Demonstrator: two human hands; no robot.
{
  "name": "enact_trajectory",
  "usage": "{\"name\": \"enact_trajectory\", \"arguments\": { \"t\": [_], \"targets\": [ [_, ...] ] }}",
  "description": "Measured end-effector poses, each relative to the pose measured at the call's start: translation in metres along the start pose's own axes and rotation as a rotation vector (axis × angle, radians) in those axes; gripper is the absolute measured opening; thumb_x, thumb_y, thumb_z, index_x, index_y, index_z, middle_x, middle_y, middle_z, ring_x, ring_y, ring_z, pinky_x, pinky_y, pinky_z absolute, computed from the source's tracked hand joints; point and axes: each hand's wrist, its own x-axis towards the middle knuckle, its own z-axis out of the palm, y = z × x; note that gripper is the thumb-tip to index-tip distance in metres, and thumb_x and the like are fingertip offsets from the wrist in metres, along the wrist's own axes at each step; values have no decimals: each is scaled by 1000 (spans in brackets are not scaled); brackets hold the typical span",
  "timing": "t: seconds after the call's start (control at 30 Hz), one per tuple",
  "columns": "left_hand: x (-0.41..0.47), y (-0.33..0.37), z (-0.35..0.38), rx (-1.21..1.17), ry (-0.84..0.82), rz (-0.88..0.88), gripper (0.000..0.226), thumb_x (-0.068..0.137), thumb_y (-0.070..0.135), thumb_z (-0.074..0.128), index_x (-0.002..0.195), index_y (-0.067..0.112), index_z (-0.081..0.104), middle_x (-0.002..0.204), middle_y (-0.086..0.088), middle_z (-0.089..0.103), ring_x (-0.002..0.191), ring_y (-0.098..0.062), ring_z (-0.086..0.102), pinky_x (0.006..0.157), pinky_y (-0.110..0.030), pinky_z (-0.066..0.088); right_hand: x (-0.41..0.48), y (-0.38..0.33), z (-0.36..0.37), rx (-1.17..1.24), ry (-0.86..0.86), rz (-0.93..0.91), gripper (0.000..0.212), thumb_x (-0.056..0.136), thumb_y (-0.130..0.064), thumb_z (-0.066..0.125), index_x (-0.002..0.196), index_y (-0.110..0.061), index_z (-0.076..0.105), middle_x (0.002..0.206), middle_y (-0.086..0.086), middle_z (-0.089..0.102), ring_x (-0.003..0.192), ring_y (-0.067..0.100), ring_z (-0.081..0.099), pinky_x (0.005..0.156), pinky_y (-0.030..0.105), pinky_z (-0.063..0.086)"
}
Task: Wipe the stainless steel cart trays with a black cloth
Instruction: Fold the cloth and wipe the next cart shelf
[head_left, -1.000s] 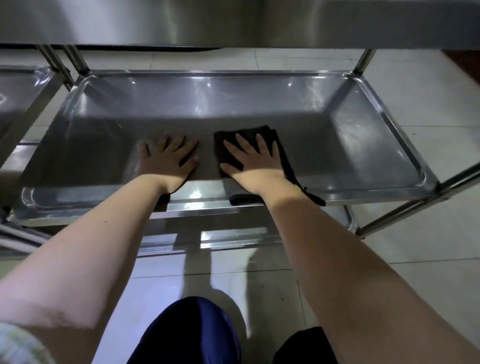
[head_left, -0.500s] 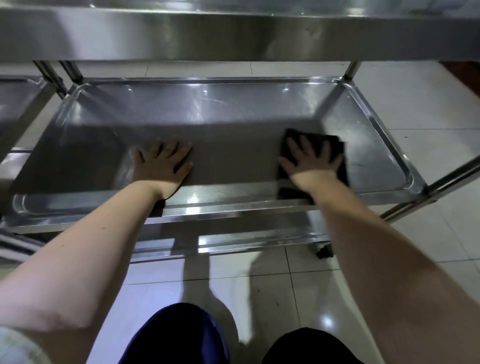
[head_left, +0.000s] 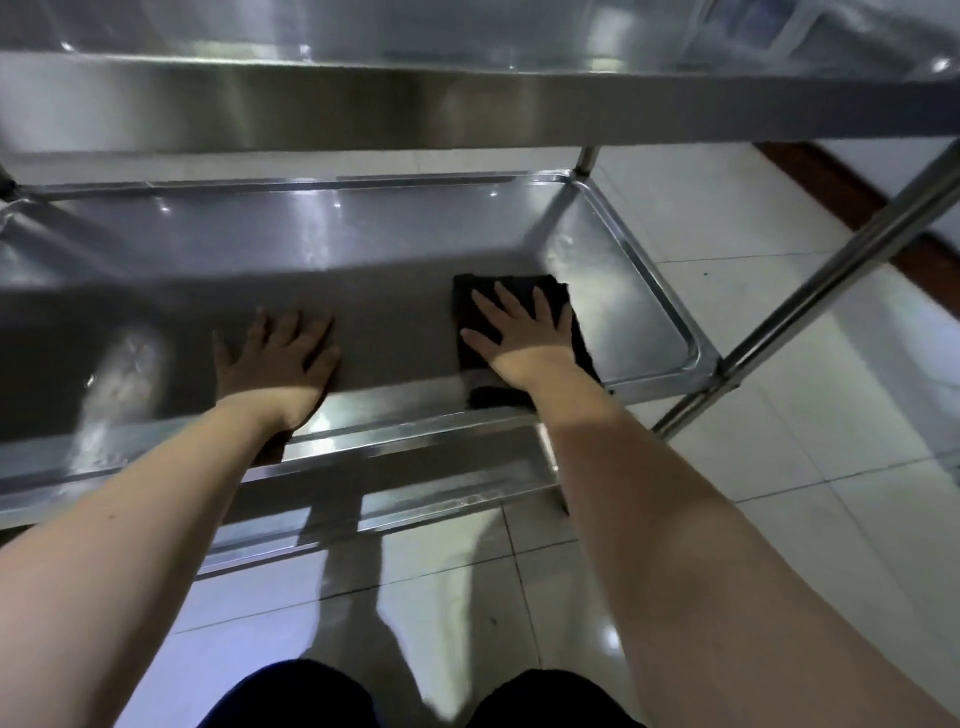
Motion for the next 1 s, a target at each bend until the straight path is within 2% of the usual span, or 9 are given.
{"name": "enact_trajectory", "arguments": {
  "t": [0.1, 0.2, 0.37, 0.5, 0.63, 0.73, 0.83, 0.9, 1.0],
  "targets": [
    [0, 5, 0, 36, 0, 2, 67, 90, 76, 16, 151, 52, 4, 165, 7, 5, 151, -26, 1, 112, -66, -2, -6, 90, -12, 31, -19, 185, 65, 91, -75, 22, 149, -56, 1, 162, -20, -5, 149, 29, -11, 116, 59, -7],
    [-2, 13, -5, 73, -35, -5, 64, 87, 79, 13, 147, 59, 2, 165, 4, 3, 150, -29, -2, 111, -69, -2, -15, 125, -13, 46, -31, 229, 65, 89, -76, 23, 147, -58, 2, 162, -22, -4, 150, 28, -11, 117, 57, -5],
    [13, 52, -23, 123, -150, 24, 62, 93, 70, 7, 152, 50, 8, 165, -4, 4, 150, -35, -2, 112, -70, -1, -12, 119, -11, 29, -19, 269, 63, 91, -75, 19, 147, -58, -1, 162, -20, -7, 149, 30, -13, 116, 60, -6],
    [19, 121, -19, -8, -127, 217, 58, 97, 65, 11, 152, 48, 9, 165, 8, 3, 150, -28, -10, 111, -68, -5, -13, 121, -11, 18, -20, 269, 63, 90, -76, 19, 147, -58, -1, 162, -21, -8, 149, 30, -13, 116, 60, -6],
    [15, 133, 6, -3, -71, 203, 56, 95, 66, 12, 149, 55, 2, 164, 12, -3, 150, -27, -11, 110, -69, -10, -11, 121, -11, 32, -12, 297, 65, 90, -76, 20, 148, -58, -1, 162, -19, -8, 149, 32, -13, 116, 60, -6],
    [17, 129, 13, -27, -31, 205, 56, 94, 67, 13, 148, 57, 3, 164, 13, -3, 151, -26, -9, 110, -68, -11, -10, 84, -6, 66, -7, 382, 66, 90, -76, 18, 148, -55, -4, 162, -17, -10, 147, 41, -14, 113, 65, -6],
    [17, 128, 15, -28, -16, 193, 57, 93, 67, 11, 148, 56, 4, 164, 13, -4, 151, -24, -7, 111, -67, -10, -19, 25, 14, 27, 6, 139, 64, 90, -74, 18, 148, -56, -3, 162, -19, -10, 147, 41, -14, 110, 67, -8],
    [16, 125, 15, -29, -15, 186, 60, 90, 68, 7, 149, 57, 2, 164, 14, -4, 151, -24, -6, 112, -67, -9, -21, 20, 18, 2, 16, -24, 62, 89, -74, 22, 146, -60, 0, 161, -23, -6, 148, 35, -11, 112, 64, -6],
    [15, 122, 15, -33, -15, 196, 63, 85, 72, 4, 147, 59, 0, 164, 15, -4, 151, -24, -6, 112, -67, -9, -7, 81, -1, -7, 15, 35, 61, 91, -73, 27, 145, -62, 2, 161, -25, -3, 150, 30, -7, 115, 60, -2]
  ]
}}
